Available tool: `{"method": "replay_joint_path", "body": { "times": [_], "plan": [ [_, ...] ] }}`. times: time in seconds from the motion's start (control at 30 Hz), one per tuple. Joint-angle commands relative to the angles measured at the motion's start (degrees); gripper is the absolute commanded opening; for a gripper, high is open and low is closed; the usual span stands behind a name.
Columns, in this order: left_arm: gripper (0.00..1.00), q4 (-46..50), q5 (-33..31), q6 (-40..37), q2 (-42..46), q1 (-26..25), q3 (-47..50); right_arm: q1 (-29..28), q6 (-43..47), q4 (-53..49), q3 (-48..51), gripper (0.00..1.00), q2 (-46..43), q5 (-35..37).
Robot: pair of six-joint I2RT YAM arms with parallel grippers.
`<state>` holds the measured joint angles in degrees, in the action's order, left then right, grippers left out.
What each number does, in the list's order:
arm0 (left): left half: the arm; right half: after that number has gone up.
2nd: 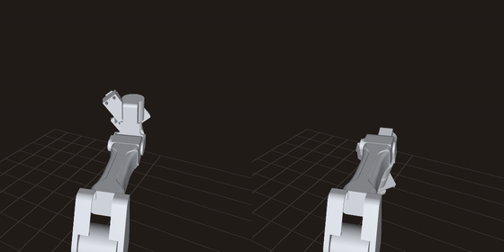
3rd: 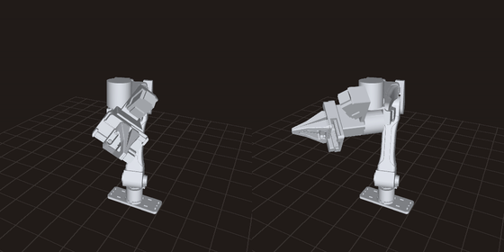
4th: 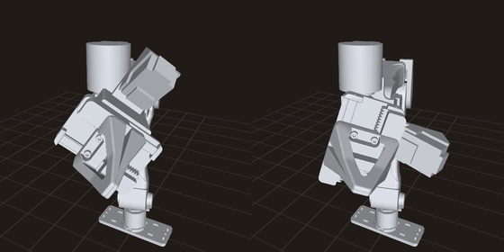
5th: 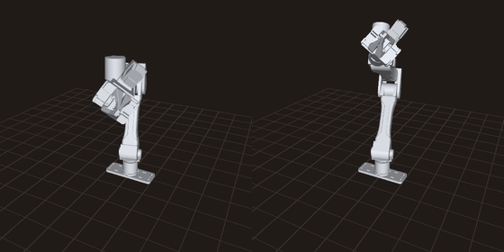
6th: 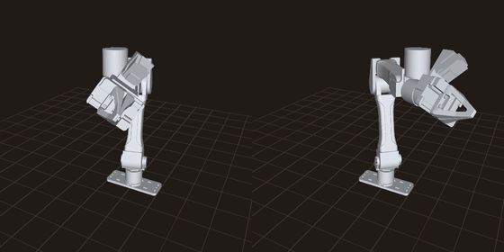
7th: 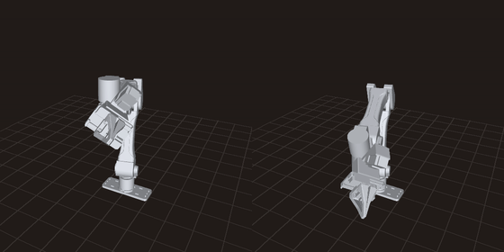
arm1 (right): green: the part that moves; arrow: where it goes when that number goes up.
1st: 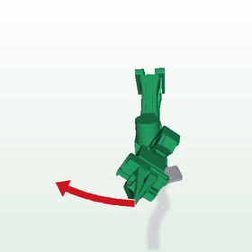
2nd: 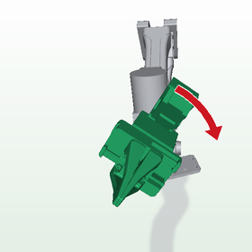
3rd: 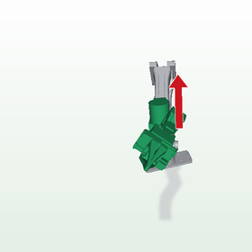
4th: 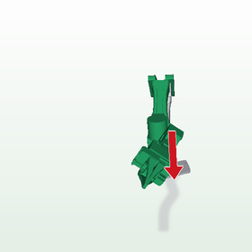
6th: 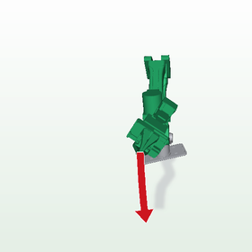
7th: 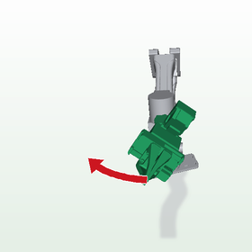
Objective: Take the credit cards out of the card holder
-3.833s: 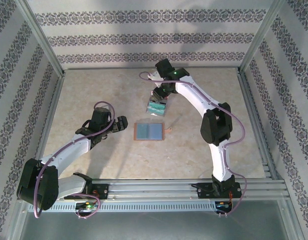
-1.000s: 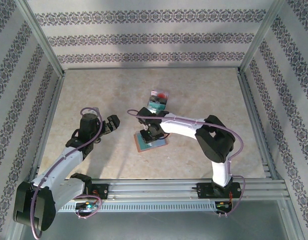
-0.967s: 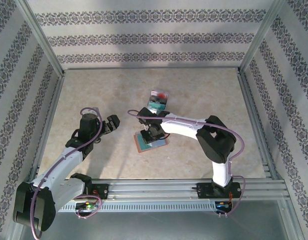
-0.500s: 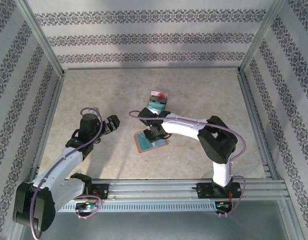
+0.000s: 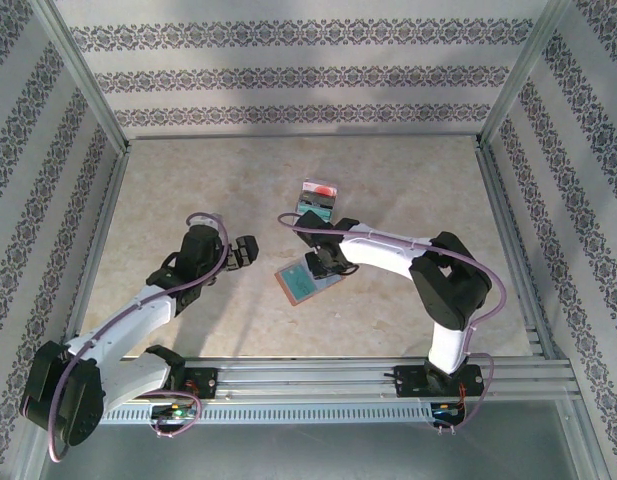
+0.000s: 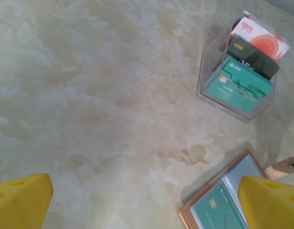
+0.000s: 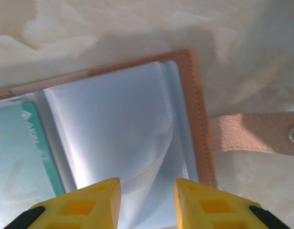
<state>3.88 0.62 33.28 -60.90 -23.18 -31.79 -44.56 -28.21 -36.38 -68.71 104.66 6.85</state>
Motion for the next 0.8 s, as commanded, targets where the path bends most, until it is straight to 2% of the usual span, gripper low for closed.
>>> {"method": "replay_joint_path", "body": {
  "times": [0.0, 0.17, 0.33, 0.53, 0.57, 0.6, 0.77],
  "plan": [
    [0.99, 0.5, -2.0, -1.9, -1.5, -2.4, -2.2, 0.8, -1.4, -0.1, 1.9, 0.38, -3.2, 2.7],
    [0.95, 0.9, -3.1, -2.9, -3.5, -5.8, -3.6, 2.2, -2.4, 1.0, 4.8, 0.39, -6.6, 4.0],
    [0.89, 0.5, -3.1, -2.6, -5.6, -9.4, -4.1, 2.8, -3.5, 5.5, 10.0, 0.4, -14.3, 6.8],
    [0.86, -1.0, -2.5, -1.8, -9.0, -12.8, -4.8, 3.4, -1.8, 11.2, 15.7, 0.63, -25.4, 8.1],
    [0.85, -1.0, -2.4, -1.7, -9.4, -13.2, -4.9, 3.6, -1.3, 11.6, 16.2, 0.85, -27.0, 8.5],
    [0.83, -1.2, -2.2, -1.9, -9.9, -13.6, -5.1, 3.7, -0.8, 11.9, 16.7, 0.98, -28.6, 8.8],
    [0.69, -1.8, -0.9, -2.0, -11.7, -14.7, -5.5, 4.9, 2.0, 15.0, 19.3, 0.98, -35.7, 6.5]
  ]
}}
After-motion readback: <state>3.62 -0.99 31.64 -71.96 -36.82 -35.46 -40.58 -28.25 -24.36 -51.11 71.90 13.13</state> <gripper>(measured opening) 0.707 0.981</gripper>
